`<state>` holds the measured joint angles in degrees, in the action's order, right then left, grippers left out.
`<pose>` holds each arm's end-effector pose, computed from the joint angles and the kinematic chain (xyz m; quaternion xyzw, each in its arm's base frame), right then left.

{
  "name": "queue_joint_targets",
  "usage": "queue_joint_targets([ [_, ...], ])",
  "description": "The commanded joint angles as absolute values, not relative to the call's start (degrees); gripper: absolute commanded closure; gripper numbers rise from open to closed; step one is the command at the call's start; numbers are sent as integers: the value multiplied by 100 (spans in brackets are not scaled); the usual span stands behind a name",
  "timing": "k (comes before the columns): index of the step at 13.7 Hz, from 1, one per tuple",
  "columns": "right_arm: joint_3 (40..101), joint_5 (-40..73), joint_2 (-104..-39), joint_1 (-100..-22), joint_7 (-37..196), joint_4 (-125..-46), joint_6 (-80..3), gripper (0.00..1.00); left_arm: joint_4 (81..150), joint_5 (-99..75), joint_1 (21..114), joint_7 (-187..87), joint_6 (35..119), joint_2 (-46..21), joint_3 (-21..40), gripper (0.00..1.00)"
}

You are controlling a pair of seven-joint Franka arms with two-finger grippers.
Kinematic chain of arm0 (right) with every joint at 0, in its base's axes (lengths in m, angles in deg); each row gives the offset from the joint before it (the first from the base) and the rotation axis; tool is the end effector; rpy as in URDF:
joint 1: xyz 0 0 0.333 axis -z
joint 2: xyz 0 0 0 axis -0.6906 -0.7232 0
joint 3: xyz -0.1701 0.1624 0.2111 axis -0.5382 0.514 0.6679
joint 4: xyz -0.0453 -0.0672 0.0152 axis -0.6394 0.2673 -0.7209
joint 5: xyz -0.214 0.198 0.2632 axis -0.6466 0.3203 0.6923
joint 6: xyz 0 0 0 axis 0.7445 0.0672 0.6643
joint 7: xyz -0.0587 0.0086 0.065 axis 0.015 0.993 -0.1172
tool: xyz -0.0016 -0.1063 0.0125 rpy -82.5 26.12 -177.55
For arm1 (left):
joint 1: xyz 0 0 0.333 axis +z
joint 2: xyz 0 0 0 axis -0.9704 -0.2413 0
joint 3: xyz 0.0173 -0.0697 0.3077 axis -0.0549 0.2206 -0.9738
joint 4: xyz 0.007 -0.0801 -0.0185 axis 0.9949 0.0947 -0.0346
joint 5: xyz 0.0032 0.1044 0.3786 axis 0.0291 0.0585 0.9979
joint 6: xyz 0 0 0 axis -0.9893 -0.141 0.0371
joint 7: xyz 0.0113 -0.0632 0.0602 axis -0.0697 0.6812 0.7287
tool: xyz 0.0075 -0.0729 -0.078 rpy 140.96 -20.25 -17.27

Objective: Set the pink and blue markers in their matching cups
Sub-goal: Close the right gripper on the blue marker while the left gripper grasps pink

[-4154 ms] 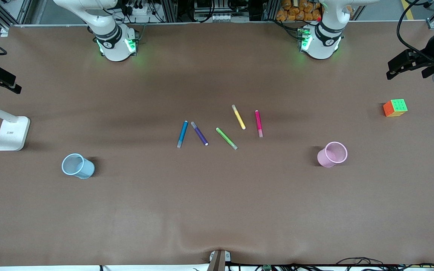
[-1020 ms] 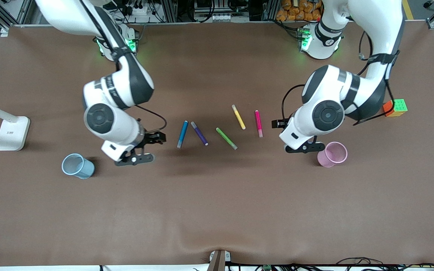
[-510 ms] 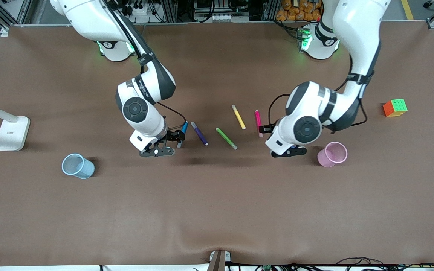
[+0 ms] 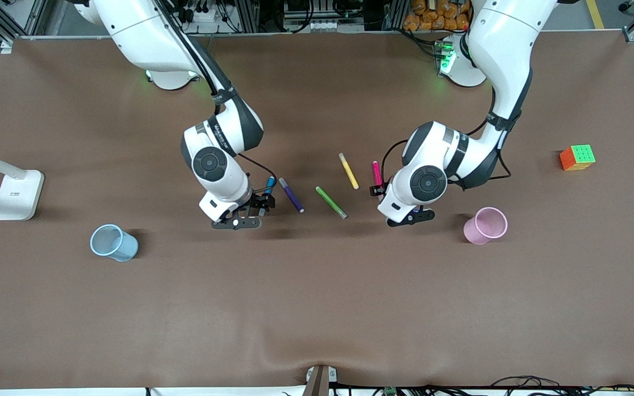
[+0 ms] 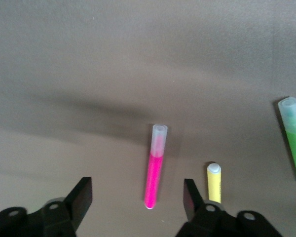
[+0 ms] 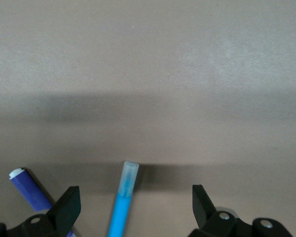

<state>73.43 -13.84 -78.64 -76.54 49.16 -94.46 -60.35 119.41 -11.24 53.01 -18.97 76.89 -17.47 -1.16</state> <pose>0.5473 0.3270 0.2263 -0.9995 -0.0080 0.0179 0.0235 0.5318 -0.3190 0.2321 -0.9790 -0.1067 0.1734 0.0021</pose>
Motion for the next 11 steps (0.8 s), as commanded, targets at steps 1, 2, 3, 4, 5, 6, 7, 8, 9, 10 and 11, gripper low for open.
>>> queue_joint_targets([
  [1, 7281, -1299, -7964, -7769, 4779, -9397, -6121, 0, 12041, -1287, 5213, -1725, 7794, -1709, -128, 26],
  [2, 7281, -1299, -7991, -7769, 4727, -9380, -6121, 0, 12049, -1313, 5222, -1725, 7855, -1753, -128, 28],
  [3, 7281, -1299, -8026, -7787, 4639, -9327, -6095, 0, 12076, -1314, 5213, -1751, 7943, -1823, -128, 29],
  [4, 7272, -1307, -8052, -7883, 4551, -9318, -6095, 0, 12076, -1314, 5213, -1794, 8048, -1867, -128, 33],
  [5, 7272, -1316, -8070, -7918, 4463, -9318, -6095, 0, 12067, -1314, 5213, -1812, 8110, -1929, -111, 34],
  [6, 7272, -1308, -8131, -7919, 4428, -9300, -6112, 0, 12067, -1314, 5213, -1830, 8128, -1981, -85, 35],
  [7, 7272, -1307, -8227, -7919, 4401, -9213, -6104, 0, 12067, -1314, 5213, -1830, 8180, -2034, -84, 36],
  [8, 7281, -1290, -8332, -7919, 4384, -9125, -6104, 0, 12067, -1314, 5213, -1830, 8268, -2078, -84, 38],
  [9, 7272, -1290, -8438, -7927, 4235, -9090, -6104, 0, 12067, -1322, 5213, -1830, 8330, -2139, -76, 40],
  [10, 7272, -1299, -8456, -7936, 4103, -9098, -6104, 0, 12058, -1323, 5213, -1830, 8417, -2166, -76, 41],
  [11, 7272, -1299, -8457, -7962, 3989, -9107, -6095, 0, 12067, -1331, 5213, -1830, 8488, -2210, -58, 42],
])
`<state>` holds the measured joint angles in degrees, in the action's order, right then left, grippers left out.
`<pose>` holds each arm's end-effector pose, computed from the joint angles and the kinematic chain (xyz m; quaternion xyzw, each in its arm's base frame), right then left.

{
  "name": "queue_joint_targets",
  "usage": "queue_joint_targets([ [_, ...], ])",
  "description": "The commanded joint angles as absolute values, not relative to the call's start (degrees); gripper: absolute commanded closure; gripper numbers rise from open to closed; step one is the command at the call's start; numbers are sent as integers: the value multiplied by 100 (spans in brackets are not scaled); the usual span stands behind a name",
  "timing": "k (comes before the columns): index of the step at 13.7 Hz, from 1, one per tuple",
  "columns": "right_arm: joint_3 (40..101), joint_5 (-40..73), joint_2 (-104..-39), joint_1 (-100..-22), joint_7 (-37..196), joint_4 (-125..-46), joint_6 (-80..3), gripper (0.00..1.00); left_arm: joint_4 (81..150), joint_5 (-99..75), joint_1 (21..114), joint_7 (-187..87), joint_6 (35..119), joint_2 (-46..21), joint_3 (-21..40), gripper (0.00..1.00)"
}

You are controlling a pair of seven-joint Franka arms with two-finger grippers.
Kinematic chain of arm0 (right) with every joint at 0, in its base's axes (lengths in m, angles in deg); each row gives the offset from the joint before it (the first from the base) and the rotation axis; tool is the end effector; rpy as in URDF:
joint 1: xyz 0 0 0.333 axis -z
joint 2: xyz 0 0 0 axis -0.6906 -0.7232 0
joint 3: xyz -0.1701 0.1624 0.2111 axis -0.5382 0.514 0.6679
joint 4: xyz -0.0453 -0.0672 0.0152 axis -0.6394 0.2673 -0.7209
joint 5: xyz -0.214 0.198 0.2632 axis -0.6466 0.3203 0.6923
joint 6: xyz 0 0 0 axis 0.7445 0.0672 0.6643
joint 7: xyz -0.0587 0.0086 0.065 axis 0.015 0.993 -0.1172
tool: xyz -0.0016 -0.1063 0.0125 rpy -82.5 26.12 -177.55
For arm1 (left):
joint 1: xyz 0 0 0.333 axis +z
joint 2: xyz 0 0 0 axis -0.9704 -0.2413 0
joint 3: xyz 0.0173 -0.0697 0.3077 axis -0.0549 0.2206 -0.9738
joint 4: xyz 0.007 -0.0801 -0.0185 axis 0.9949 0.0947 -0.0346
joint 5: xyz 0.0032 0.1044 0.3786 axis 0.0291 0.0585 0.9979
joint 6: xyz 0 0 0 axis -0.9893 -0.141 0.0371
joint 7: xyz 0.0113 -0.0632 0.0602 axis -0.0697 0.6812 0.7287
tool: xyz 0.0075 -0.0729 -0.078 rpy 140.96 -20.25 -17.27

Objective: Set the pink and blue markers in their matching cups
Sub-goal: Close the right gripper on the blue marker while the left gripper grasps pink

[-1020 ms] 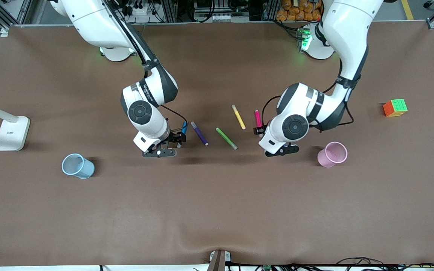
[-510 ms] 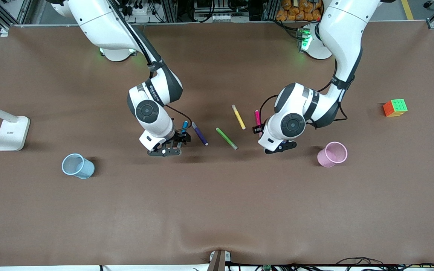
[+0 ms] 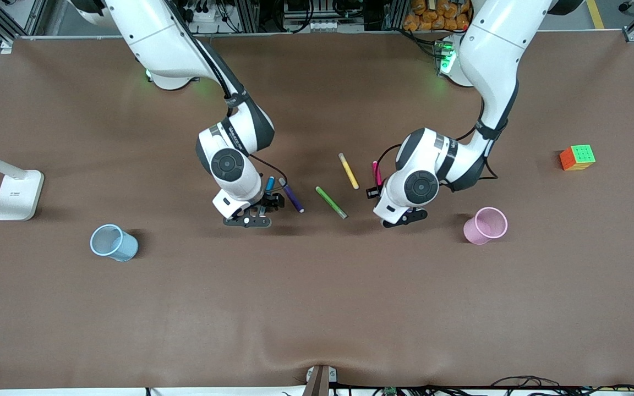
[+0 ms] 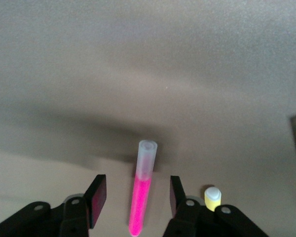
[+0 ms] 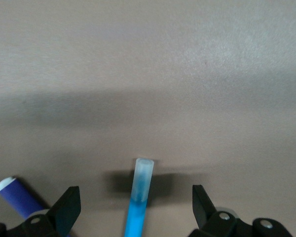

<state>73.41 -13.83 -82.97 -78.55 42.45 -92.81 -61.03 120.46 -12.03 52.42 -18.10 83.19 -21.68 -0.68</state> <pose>0.5373 0.3466 0.1906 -0.9988 0.0338 0.0330 0.0107 0.5249 -0.3276 0.1863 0.9783 0.1181 -0.1701 0.0062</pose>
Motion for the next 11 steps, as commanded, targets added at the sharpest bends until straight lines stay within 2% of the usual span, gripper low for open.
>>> queue_joint_targets([
  [1, 7272, -1290, -8465, -7963, 3901, -9107, -6104, 0, 12058, -1366, 5213, -1830, 8541, -2245, -41, 43],
  [11, 7272, -1299, -8562, -7954, 3557, -9116, -6192, 0, 12085, -1384, 5213, -1830, 8603, -2325, -40, 49],
])
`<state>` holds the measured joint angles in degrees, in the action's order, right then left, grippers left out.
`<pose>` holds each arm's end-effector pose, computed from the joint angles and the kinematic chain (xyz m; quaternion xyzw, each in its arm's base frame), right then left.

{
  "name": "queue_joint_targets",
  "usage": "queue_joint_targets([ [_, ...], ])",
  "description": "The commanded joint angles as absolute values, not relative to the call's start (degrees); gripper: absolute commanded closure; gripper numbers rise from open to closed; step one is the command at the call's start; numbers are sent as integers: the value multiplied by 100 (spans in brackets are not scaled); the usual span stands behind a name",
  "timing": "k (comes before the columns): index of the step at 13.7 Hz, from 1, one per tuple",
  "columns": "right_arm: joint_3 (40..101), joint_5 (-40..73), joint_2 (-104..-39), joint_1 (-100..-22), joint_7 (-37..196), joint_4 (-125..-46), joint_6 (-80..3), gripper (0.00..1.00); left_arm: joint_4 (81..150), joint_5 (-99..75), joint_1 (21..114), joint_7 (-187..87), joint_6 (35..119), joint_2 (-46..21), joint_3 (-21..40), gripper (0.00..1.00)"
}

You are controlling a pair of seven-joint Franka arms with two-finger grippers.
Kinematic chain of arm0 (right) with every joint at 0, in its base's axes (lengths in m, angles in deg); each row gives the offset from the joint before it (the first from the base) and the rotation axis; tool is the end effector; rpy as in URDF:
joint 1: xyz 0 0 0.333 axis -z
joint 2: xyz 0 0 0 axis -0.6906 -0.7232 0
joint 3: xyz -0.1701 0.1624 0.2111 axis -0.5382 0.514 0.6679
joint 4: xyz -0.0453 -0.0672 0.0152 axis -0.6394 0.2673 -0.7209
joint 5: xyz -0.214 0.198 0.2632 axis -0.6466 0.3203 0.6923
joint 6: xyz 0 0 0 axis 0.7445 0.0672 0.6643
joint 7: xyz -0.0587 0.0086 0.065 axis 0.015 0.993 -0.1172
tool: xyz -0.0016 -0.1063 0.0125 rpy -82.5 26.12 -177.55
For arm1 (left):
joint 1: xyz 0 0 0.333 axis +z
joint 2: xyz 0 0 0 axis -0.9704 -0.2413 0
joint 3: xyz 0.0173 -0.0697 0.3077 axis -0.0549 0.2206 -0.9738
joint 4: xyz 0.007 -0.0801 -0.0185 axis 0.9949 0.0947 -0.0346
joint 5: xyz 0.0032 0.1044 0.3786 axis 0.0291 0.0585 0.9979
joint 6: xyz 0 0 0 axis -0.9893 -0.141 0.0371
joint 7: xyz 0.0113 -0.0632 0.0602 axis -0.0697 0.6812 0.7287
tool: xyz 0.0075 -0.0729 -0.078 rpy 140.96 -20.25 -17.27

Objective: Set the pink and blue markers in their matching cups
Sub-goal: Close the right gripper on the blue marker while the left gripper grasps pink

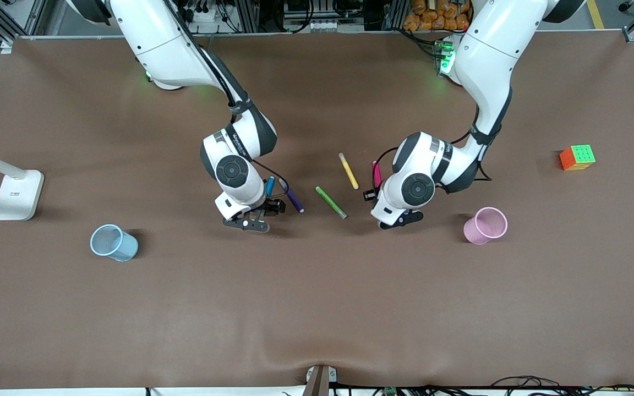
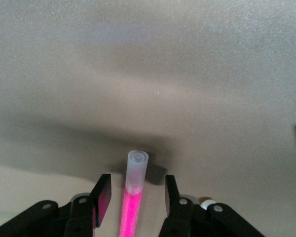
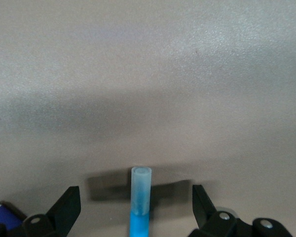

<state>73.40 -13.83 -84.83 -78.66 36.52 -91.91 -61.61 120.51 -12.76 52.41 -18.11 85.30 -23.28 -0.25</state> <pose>0.5383 0.3485 0.1768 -0.9958 0.0847 0.0355 0.0061 0.5226 -0.3316 0.1714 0.9777 0.1220 -0.1706 0.0136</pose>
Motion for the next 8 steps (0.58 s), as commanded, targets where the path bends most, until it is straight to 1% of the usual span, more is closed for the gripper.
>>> queue_joint_targets([
  [1, 7272, -1307, -8562, -7954, 3557, -9116, -6192, 0, 12085, -1375, 5222, -1830, 8603, -2325, -40, 50],
  [2, 7272, -1307, -8562, -7954, 3566, -9116, -6192, 0, 12085, -1384, 5213, -1830, 8603, -2333, -40, 50],
  [3, 7272, -1316, -8562, -7954, 3566, -9124, -6192, 24, 12093, -1384, 5213, -1830, 8603, -2333, -40, 50],
  [5, 7272, -1325, -8562, -7954, 3566, -9133, -6192, 91, 12085, -1375, 5213, -1839, 8603, -2360, -40, 50],
  [6, 7272, -1325, -8562, -7928, 3566, -9133, -6192, 100, 12085, -1375, 5213, -1847, 8603, -2360, -40, 51],
  [8, 7272, -1325, -8553, -7901, 3627, -9142, -6174, 100, 12085, -1366, 5213, -1848, 8603, -2369, -40, 53],
])
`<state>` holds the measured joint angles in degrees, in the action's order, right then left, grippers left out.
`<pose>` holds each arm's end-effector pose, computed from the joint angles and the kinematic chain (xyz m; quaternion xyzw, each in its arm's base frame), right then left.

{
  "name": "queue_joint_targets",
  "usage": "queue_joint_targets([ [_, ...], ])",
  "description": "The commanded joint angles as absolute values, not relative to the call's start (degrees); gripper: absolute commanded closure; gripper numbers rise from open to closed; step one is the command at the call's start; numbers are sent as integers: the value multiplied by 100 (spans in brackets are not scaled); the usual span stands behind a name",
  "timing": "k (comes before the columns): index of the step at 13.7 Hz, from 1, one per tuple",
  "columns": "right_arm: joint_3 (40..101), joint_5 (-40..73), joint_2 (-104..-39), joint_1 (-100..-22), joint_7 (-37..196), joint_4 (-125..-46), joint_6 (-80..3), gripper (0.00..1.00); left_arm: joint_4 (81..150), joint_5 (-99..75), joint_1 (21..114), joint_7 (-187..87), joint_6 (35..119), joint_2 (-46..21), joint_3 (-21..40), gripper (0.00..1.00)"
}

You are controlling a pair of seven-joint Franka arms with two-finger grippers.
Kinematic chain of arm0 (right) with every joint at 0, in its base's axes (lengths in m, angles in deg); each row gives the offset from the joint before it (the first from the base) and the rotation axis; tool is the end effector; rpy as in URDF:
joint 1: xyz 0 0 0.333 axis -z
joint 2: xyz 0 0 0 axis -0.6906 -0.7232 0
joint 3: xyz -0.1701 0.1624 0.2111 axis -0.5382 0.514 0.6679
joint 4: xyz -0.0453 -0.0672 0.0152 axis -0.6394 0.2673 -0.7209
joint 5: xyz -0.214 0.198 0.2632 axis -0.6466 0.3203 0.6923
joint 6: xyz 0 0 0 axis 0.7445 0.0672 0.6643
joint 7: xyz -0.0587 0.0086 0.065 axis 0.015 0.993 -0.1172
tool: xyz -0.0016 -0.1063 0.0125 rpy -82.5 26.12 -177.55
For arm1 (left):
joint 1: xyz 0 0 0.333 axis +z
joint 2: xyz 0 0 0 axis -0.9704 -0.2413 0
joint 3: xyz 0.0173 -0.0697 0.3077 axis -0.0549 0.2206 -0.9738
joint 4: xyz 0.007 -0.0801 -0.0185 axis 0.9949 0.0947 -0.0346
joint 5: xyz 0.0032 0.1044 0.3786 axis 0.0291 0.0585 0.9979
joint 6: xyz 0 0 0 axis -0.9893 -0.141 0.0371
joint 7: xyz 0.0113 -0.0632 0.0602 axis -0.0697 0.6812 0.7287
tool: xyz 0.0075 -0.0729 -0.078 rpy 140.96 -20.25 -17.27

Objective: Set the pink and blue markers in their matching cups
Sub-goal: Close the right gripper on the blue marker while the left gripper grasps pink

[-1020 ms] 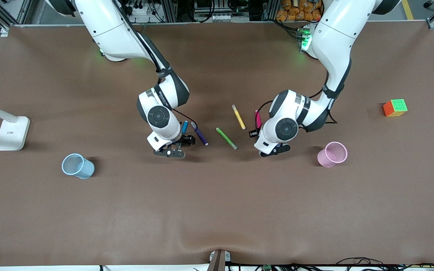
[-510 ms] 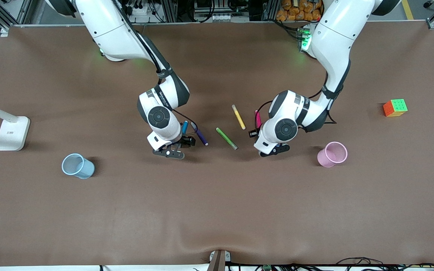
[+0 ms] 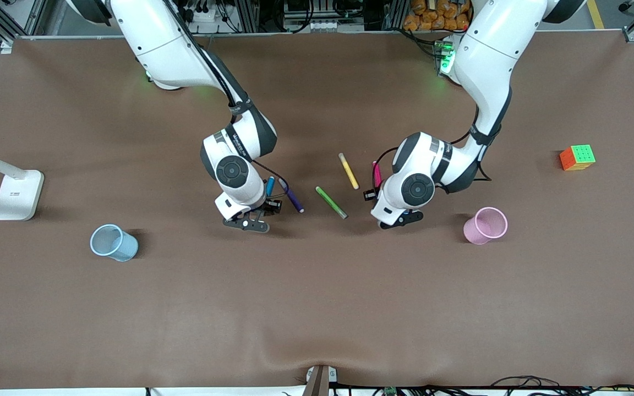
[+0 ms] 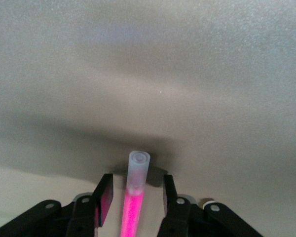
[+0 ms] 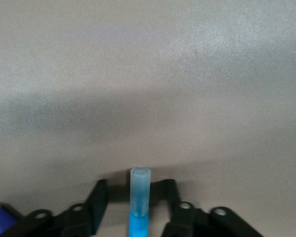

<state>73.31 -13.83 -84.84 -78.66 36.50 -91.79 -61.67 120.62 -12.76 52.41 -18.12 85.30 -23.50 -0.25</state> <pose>0.5395 0.3482 0.1776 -0.9957 0.0855 0.0340 0.0066 0.5214 -0.3310 0.1683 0.9772 0.1221 -0.1730 0.0120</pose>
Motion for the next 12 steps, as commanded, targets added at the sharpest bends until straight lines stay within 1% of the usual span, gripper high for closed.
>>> queue_joint_targets([
  [1, 7272, -1325, -8553, -7884, 3654, -9151, -6174, 100, 12085, -1375, 5213, -1848, 8603, -2369, -40, 53],
  [5, 7255, -1351, -8422, -7814, 3907, -9133, -6051, 100, 12085, -1366, 5213, -1848, 8603, -2369, -40, 55],
  [6, 7255, -1351, -8334, -7752, 4083, -9125, -5999, 100, 12085, -1366, 5213, -1856, 8603, -2369, -40, 56],
  [7, 7255, -1351, -8255, -7665, 4302, -9116, -5998, 100, 12085, -1366, 5213, -1856, 8603, -2369, -40, 59],
  [9, 7255, -1351, -8018, -7507, 4951, -9116, -5989, 100, 12085, -1366, 5213, -1883, 8603, -2360, -40, 75],
  [10, 7255, -1351, -7887, -7358, 5329, -9107, -5972, 100, 12085, -1366, 5213, -1918, 8594, -2360, -40, 85],
  [11, 7255, -1351, -7764, -7261, 5672, -9089, -5867, 100, 12076, -1375, 5213, -1927, 8594, -2360, -40, 100],
  [12, 7246, -1351, -7588, -7234, 5928, -9089, -5718, 100, 12076, -1375, 5222, -1892, 8585, -2351, -40, 100],
])
